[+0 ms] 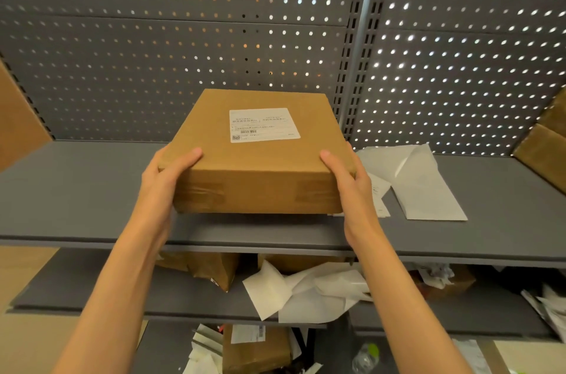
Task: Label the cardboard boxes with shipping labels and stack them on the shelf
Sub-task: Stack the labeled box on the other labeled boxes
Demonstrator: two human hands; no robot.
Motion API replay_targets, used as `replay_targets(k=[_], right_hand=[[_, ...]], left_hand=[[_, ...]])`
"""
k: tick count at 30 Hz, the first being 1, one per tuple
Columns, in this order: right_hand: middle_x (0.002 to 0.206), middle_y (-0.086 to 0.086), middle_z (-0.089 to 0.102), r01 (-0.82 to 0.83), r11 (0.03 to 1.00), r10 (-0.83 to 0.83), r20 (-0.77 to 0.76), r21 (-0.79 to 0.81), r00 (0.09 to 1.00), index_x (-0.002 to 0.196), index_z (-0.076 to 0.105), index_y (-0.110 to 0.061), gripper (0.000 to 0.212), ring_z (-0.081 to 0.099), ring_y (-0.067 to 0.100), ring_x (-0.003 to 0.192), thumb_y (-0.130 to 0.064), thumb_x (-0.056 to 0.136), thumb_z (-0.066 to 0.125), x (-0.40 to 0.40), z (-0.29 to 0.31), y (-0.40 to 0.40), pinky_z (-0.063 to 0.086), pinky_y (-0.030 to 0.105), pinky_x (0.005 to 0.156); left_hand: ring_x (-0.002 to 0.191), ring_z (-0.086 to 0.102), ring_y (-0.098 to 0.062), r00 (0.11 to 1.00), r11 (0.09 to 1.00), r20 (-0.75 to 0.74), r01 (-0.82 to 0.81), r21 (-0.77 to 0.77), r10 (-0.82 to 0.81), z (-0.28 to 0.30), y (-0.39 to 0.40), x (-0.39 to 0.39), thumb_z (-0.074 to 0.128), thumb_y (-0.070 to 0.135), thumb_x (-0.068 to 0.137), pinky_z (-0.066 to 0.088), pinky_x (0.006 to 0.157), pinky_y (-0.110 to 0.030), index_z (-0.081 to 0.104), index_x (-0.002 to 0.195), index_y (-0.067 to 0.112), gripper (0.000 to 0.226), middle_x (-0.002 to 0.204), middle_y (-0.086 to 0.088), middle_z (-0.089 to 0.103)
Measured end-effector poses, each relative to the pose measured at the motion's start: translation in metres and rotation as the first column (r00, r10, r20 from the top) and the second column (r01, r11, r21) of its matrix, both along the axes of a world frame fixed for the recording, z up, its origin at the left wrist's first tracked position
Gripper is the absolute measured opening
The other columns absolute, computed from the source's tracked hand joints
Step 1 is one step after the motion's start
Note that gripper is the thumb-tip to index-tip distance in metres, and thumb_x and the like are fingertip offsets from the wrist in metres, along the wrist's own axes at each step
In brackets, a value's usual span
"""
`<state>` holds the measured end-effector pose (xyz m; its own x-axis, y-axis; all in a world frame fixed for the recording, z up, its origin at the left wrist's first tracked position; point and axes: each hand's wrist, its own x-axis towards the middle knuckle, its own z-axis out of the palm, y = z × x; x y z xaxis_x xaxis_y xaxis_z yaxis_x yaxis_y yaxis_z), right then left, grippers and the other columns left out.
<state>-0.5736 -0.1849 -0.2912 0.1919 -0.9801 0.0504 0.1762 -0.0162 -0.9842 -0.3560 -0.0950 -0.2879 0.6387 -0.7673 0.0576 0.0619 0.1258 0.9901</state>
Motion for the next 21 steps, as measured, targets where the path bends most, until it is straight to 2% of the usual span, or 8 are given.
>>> replay_targets(k=[3,4,8,14,18,21], right_hand=[[0.129,-0.008,0.054,0.014,1.000,-0.013,0.015,-0.022,1.000,0.143,0.036,-0.029,0.064,0.054,0.000,0.105,-0.038,0.085,0.063,-0.009,0.015,-0.001,0.046,0.006,0.062],[0.129,-0.007,0.055,0.021,0.999,-0.020,0.016,-0.031,1.000,0.142,0.038,-0.028,0.063,0.055,0.003,0.106,-0.038,0.085,0.063,-0.013,0.021,-0.001,0.047,0.008,0.062],[0.121,-0.007,0.058,0.057,0.997,-0.056,0.014,-0.054,0.998,0.138,0.044,-0.025,0.058,0.055,0.003,0.100,-0.041,0.085,0.062,-0.031,0.039,0.001,0.042,0.018,0.068],[0.111,-0.009,0.060,0.104,0.994,-0.103,0.016,-0.036,0.995,0.129,0.050,-0.027,0.050,0.057,0.009,0.100,-0.042,0.084,0.064,-0.070,0.062,0.003,0.047,0.028,0.080],[0.103,-0.009,0.060,0.128,0.991,-0.128,0.006,-0.045,0.992,0.103,0.055,-0.034,0.022,0.057,0.010,0.095,-0.041,0.084,0.063,-0.100,0.075,0.004,0.049,0.032,0.083],[0.104,-0.005,0.063,0.156,0.986,-0.156,-0.010,-0.051,0.988,0.099,0.057,-0.033,0.021,0.060,0.013,0.096,-0.044,0.082,0.064,-0.122,0.082,0.005,0.050,0.034,0.084]], left_hand=[[0.101,0.054,-0.009,1.000,0.999,0.016,-0.016,-0.028,0.017,0.014,0.000,-0.009,0.066,0.050,0.065,0.040,0.069,-0.027,0.050,0.128,0.026,0.070,0.113,0.009,0.058],[0.100,0.053,-0.010,1.000,0.999,0.021,-0.017,-0.038,0.018,0.018,-0.001,-0.012,0.066,0.051,0.065,0.040,0.069,-0.028,0.049,0.128,0.026,0.071,0.112,0.008,0.057],[0.095,0.052,-0.009,0.998,0.997,0.057,-0.006,-0.076,0.010,0.036,-0.002,-0.030,0.063,0.053,0.065,0.038,0.065,-0.028,0.046,0.130,0.027,0.072,0.111,0.008,0.055],[0.089,0.053,-0.009,0.998,0.996,0.055,0.017,-0.088,-0.012,0.060,-0.006,-0.067,0.067,0.053,0.069,0.040,0.065,-0.029,0.049,0.126,0.027,0.065,0.102,0.009,0.057],[0.084,0.054,-0.008,0.998,0.994,0.058,0.039,-0.107,-0.033,0.074,-0.010,-0.095,0.067,0.052,0.069,0.040,0.062,-0.029,0.051,0.120,0.028,0.059,0.098,0.010,0.057],[0.081,0.054,-0.007,0.997,0.990,0.052,0.063,-0.127,-0.057,0.080,-0.016,-0.114,0.068,0.050,0.073,0.039,0.061,-0.028,0.052,0.119,0.027,0.053,0.094,0.011,0.058]])
